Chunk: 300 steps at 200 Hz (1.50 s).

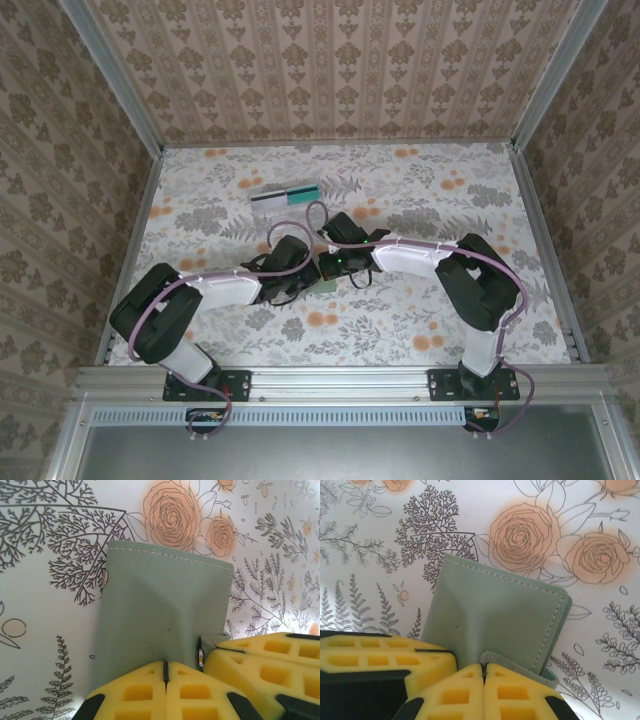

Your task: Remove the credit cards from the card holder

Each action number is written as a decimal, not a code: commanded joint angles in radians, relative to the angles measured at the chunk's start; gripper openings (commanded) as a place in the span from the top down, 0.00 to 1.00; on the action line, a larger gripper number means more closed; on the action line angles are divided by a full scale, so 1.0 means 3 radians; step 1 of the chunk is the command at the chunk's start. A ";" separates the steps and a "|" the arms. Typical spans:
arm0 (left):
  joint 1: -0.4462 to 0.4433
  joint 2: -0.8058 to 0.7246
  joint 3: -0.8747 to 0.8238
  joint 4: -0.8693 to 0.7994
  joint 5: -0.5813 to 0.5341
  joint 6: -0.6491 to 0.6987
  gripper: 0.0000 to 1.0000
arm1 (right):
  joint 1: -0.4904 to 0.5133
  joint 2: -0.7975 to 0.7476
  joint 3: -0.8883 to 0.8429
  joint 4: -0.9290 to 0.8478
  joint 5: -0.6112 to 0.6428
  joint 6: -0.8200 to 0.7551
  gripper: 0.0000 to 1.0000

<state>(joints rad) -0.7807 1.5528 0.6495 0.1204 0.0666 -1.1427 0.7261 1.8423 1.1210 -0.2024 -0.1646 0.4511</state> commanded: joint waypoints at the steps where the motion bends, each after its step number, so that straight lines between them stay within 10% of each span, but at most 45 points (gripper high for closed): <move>1: -0.0022 0.0127 -0.0007 -0.0525 -0.0221 -0.0155 1.00 | -0.0166 -0.0166 -0.0218 0.0323 -0.0461 0.0280 1.00; 126: -0.0021 0.0020 0.0048 -0.0509 -0.0225 0.0005 1.00 | -0.0529 -0.0652 -0.0607 0.0696 -0.0949 0.0544 1.00; 159: -0.0007 -0.0577 0.0285 -0.1084 -0.0560 0.0307 0.46 | -0.0528 -0.0745 -0.0592 0.0707 -0.0991 0.0597 1.00; 300: 0.0582 -0.2209 -0.0043 -0.1849 -0.0680 0.0782 0.43 | -0.0222 -0.0557 0.0121 0.0528 -0.1031 0.0694 1.00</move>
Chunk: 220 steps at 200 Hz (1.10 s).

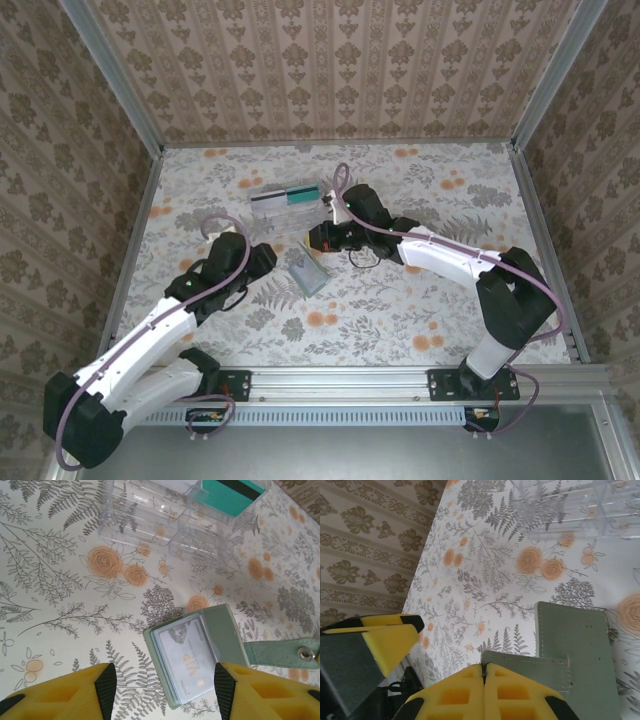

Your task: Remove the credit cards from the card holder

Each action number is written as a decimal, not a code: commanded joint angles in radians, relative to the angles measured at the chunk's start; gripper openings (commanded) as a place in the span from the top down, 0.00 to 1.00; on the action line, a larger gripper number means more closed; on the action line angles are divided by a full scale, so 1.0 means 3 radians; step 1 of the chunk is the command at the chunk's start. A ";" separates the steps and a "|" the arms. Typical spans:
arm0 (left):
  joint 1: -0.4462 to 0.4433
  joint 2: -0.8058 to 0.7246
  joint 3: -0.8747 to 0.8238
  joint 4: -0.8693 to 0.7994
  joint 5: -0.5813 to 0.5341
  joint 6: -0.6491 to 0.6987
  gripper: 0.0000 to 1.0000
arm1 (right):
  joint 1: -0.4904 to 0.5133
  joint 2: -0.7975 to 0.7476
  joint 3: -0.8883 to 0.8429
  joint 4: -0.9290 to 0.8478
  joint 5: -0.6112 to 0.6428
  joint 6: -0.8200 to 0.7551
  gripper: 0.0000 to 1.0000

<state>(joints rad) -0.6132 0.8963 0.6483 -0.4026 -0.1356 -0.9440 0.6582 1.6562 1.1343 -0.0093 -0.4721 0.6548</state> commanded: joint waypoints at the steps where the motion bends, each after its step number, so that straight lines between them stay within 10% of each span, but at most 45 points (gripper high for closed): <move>1: 0.0024 -0.0021 -0.0039 -0.0105 -0.0002 0.0122 0.43 | 0.0005 0.0066 0.0076 -0.0114 -0.0004 0.0010 1.00; 220: -0.0139 0.0551 0.0104 0.0263 0.0282 0.0423 0.39 | -0.0681 -0.0535 -0.1002 -0.0524 0.0903 -0.0571 0.90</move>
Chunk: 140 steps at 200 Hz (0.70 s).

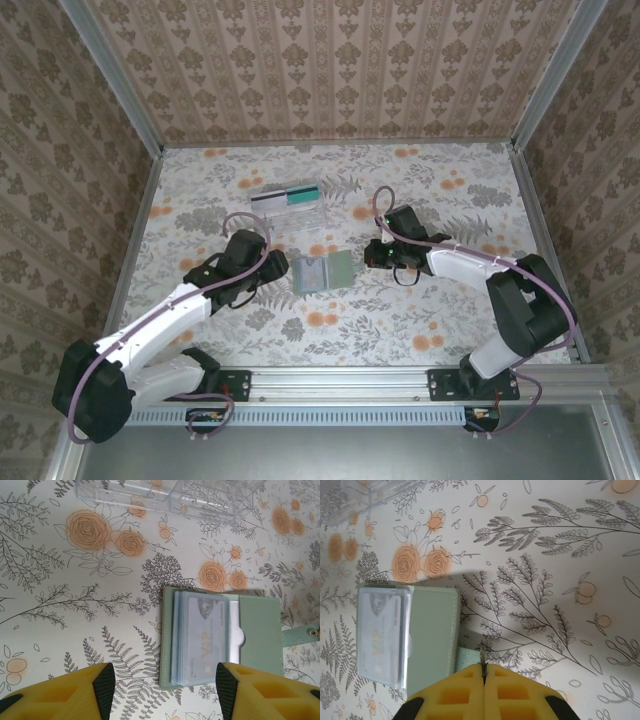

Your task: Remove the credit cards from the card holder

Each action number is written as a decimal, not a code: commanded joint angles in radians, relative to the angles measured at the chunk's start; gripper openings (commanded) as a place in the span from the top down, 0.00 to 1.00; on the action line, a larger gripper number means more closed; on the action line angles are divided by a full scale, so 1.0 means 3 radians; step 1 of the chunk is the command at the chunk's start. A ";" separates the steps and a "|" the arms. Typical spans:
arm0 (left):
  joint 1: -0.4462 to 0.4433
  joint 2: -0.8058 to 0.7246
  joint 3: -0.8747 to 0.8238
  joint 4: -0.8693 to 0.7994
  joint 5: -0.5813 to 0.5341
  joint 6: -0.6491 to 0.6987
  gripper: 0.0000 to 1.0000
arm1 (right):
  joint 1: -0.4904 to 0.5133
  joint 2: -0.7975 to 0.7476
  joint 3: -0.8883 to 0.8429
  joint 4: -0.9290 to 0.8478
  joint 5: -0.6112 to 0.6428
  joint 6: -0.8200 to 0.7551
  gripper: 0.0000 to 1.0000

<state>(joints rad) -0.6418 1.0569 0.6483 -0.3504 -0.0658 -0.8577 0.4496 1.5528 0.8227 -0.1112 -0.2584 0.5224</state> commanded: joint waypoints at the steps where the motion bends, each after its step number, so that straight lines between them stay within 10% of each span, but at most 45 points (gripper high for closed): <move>1: -0.0046 0.0016 0.0104 0.0089 0.0052 0.0140 0.39 | 0.0017 -0.0196 0.0041 -0.0193 0.0197 -0.0133 0.89; 78: -0.0151 0.0198 0.0204 0.0186 0.0071 0.0179 0.39 | 0.0476 -0.0450 0.0633 -0.0806 0.0962 -0.0497 0.67; 140: -0.0161 0.0229 0.0234 0.0143 0.0005 0.0180 0.40 | 0.0802 0.0070 0.1105 -0.0875 0.0767 -0.0563 0.73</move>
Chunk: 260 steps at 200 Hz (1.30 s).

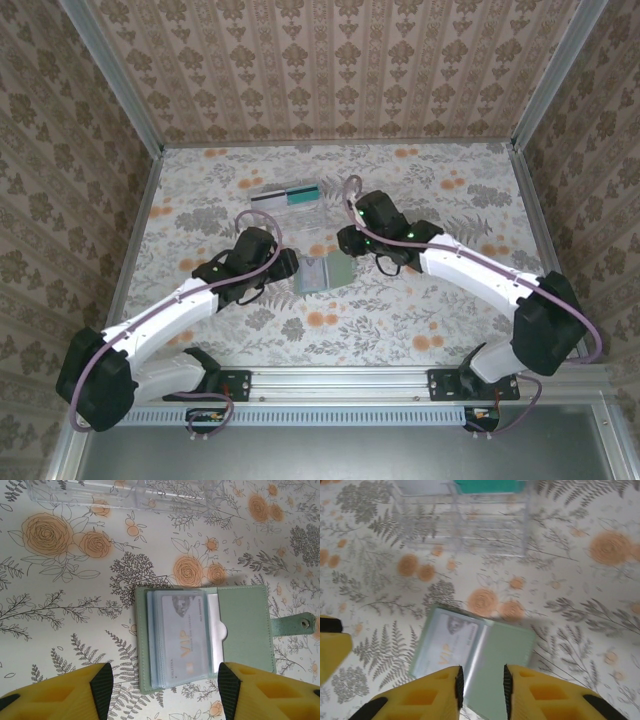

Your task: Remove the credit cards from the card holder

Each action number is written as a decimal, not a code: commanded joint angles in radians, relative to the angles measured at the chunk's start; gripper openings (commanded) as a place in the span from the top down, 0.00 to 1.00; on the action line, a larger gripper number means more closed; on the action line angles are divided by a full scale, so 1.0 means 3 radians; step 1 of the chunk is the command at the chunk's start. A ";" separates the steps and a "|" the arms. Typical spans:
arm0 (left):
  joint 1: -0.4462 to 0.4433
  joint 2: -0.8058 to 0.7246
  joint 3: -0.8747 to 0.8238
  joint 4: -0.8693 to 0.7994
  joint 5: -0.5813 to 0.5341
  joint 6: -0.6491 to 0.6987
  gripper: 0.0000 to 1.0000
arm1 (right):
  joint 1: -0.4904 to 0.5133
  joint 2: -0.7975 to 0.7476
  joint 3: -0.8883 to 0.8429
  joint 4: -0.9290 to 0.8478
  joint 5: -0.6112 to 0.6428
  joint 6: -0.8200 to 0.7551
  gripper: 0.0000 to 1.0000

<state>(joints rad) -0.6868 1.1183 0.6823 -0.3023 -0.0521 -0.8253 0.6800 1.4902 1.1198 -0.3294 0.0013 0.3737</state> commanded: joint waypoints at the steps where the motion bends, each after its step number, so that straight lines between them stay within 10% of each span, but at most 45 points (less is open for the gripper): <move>1: -0.0011 0.0025 0.0122 -0.0016 -0.0041 0.0074 0.40 | 0.0034 0.0291 0.0114 -0.0141 -0.0105 -0.0068 0.74; 130: 0.0032 0.0722 0.0047 0.0554 0.0434 0.0068 0.75 | 0.0021 0.0713 -0.0650 0.0475 -0.0274 0.0274 0.84; 260: 0.0142 0.1281 -0.0060 0.0905 0.0667 -0.0002 0.70 | 0.0054 0.0742 -0.0739 0.0630 -0.0318 0.0382 0.85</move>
<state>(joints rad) -0.6506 1.4822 0.6838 -0.0666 0.1162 -0.8120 0.6903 1.7214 0.9066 -0.1558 -0.0830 0.4751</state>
